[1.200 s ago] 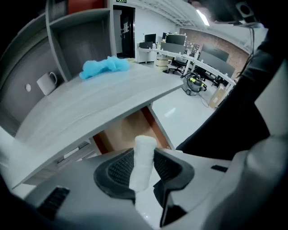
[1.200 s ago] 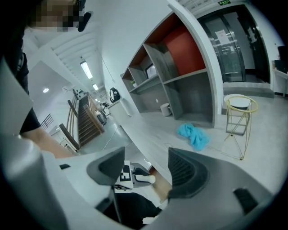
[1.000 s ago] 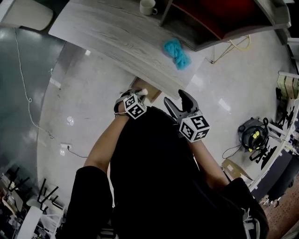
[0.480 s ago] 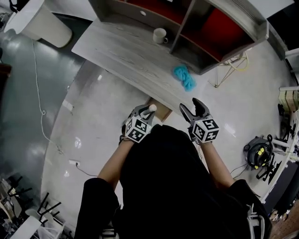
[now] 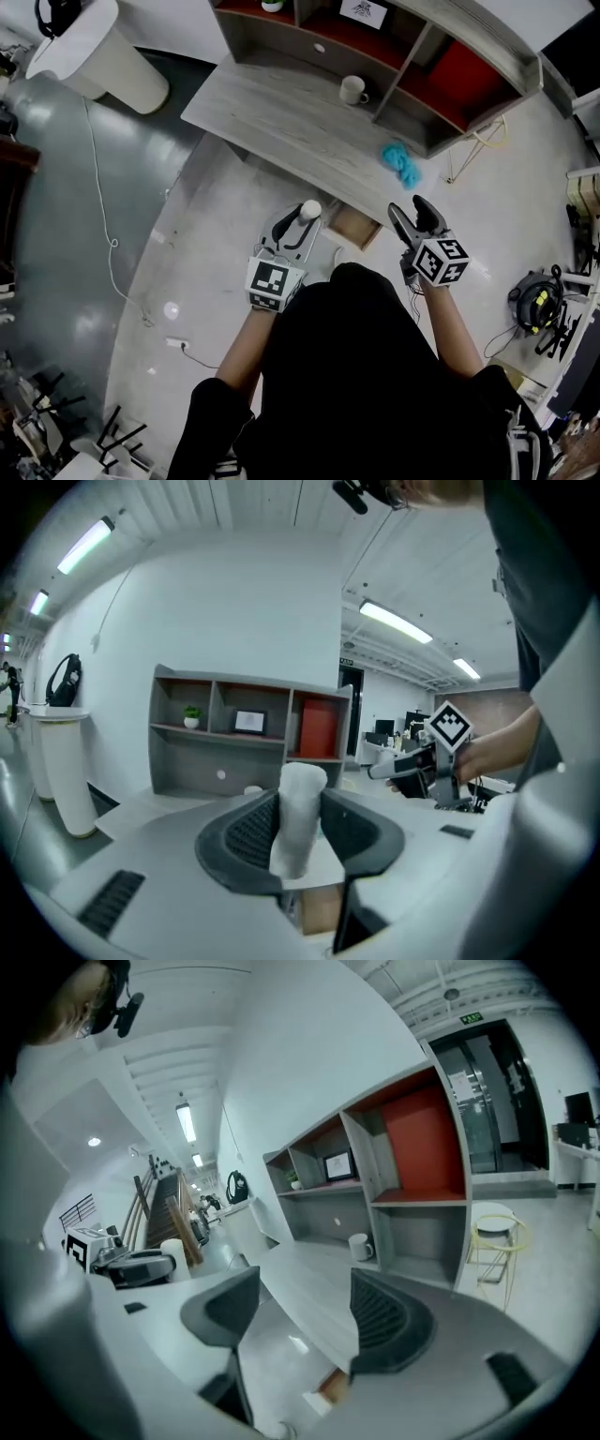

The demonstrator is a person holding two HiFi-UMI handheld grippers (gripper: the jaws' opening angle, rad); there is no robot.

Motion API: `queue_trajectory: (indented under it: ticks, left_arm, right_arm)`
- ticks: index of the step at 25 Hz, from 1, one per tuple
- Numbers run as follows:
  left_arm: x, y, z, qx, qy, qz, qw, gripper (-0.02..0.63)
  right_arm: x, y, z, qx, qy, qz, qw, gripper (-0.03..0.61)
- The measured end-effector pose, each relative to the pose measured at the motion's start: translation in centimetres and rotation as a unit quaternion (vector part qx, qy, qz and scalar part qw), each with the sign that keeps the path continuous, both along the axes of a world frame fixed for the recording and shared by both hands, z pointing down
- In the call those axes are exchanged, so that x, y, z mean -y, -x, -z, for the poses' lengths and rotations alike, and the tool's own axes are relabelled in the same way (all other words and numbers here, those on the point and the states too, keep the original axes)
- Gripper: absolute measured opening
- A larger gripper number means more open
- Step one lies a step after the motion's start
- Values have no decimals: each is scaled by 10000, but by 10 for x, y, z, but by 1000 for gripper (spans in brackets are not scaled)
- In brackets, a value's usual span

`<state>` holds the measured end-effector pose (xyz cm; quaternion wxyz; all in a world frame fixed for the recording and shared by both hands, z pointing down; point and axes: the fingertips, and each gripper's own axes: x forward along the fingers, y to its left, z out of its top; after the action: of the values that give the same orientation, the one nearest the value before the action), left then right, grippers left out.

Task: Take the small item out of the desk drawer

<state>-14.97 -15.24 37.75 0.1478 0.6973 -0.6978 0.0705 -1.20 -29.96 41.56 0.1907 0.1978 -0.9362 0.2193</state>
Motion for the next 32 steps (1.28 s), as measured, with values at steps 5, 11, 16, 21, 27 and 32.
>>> queue_trajectory:
  ticks: [5,11,16,21,27,32]
  left_arm:
    - [-39,37,29,16,-110,5,9999,137]
    - [-56,54,46,-54,-400,-376,9985,135]
    - [-64,54,47,-167,-509,-640,9965,135]
    - [-67,52,43,-231,-545,-821,9949,135]
    - [-72,38,44,-277,-590,-964,9932,136]
    - [-74,33,49,-264,-585,-1098,9919,135]
  right_arm:
    - [-37,29,38,324,-118,-329,9989,287]
    - [-80,34,62,481,-315,-753,9955,281]
    - [-106,30,67,420,-593,-965,9927,250]
    - [-119,24,74,410,-760,-1214,9888,172]
    - [-133,14,81,385,-900,-1312,9865,55]
    - [-136,7,90,262,-1171,-1455,9821,14]
